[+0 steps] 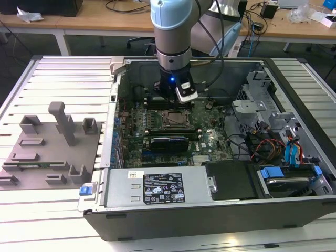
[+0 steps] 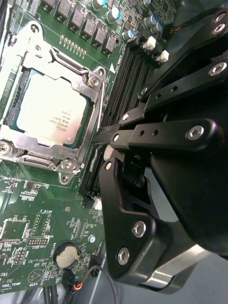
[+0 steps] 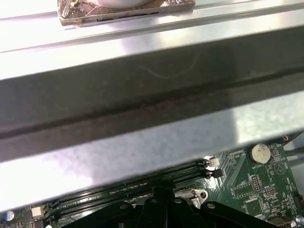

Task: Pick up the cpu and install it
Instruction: 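Install the first cpu locking lever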

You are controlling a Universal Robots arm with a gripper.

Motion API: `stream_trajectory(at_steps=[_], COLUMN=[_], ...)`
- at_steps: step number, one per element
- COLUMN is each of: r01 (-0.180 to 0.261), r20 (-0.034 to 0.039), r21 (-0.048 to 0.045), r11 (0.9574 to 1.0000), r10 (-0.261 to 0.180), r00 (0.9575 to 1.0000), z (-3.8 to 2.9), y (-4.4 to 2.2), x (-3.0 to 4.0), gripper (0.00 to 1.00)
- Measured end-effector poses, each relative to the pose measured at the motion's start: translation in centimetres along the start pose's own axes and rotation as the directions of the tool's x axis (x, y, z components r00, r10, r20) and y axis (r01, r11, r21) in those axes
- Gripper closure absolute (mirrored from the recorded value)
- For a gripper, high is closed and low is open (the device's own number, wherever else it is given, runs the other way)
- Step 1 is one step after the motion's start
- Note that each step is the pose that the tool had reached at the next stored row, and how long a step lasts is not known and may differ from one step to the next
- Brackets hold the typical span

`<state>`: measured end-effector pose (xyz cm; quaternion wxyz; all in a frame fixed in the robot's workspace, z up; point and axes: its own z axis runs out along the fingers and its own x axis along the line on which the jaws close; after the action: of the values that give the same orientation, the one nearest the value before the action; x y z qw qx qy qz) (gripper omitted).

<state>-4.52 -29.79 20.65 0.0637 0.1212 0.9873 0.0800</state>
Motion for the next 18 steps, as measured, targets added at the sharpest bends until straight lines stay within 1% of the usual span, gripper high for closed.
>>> stream_trajectory(at_steps=[5,9,10,13,16,18], r01=[-0.022,-0.045,-0.054,-0.068,-0.078,-0.080], r20=[0.0042,0.0095,0.0125,0.0167,0.0194,0.0201], r21=[0.0029,0.0092,0.0145,0.0205,0.0242,0.0251], r11=[0.9998,0.9990,0.9984,0.9975,0.9966,0.9965], r10=[0.022,0.045,0.054,0.068,0.078,0.079], r00=[0.9997,0.9990,0.9985,0.9976,0.9968,0.9966], z=[0.00,0.04,0.11,0.26,0.33,0.37], y=[0.07,0.10,0.09,0.07,0.15,0.44], x=[0.18,0.20,0.21,0.22,0.26,0.33], gripper=[0.89,0.89,0.89,0.89,0.89,0.89])
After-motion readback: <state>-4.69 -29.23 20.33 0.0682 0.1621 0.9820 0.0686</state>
